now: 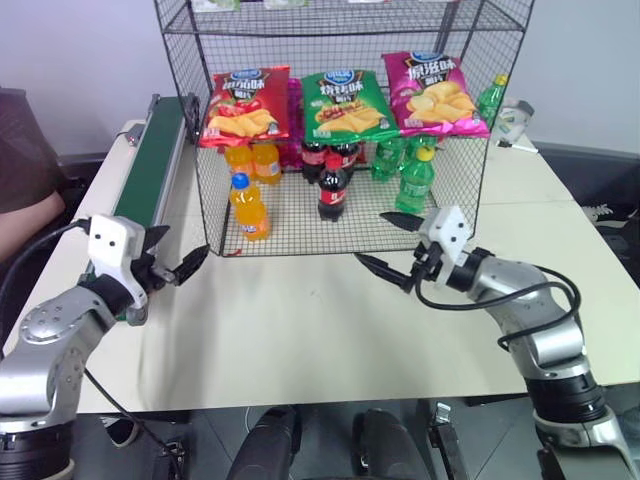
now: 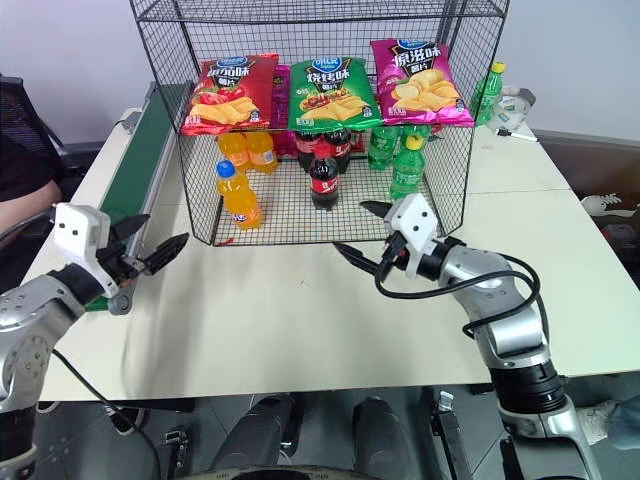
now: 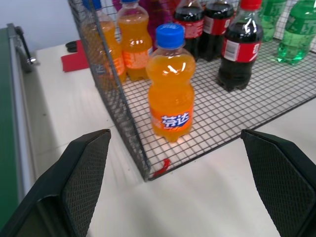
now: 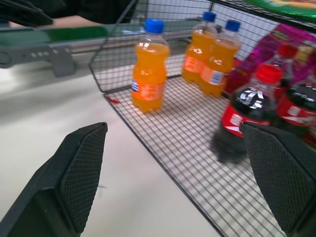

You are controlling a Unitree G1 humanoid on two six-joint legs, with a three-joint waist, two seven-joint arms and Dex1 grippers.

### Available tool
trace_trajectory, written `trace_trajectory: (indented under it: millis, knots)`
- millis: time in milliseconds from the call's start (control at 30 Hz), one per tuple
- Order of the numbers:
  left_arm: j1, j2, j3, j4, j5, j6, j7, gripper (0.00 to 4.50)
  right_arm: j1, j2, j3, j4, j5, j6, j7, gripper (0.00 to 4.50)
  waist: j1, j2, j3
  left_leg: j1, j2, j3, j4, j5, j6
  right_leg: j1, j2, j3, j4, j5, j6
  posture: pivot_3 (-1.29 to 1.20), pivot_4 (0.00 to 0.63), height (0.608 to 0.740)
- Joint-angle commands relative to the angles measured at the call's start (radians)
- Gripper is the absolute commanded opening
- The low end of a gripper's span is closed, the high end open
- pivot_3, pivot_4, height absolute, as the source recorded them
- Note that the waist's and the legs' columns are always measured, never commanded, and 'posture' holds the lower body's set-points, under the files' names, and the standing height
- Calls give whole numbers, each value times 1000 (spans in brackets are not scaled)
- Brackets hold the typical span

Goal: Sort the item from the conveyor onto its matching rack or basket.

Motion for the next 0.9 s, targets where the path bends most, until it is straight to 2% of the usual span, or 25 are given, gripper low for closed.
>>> trace_trajectory:
  millis: [33,533,900]
  knots:
    - [3,9,30,-45,-5,-9,3,4416,6,-17,-42,-5,11,-26,10,4500,-1,0,0,0,0,0,0,0,0,0,0,0,0,0,0,0,150,740]
    - [-11,-6,25,-40,-9,-1,40,4416,-55,-3,-28,68,0,-54,26,4500,-1,0,0,0,0,0,0,0,0,0,0,0,0,0,0,0,150,740]
    - [-7,-20,31,-30,2,-25,62,4416,-71,44,-19,84,-10,-58,-16,4500,-1,0,0,0,0,0,0,0,0,0,0,0,0,0,0,0,150,740]
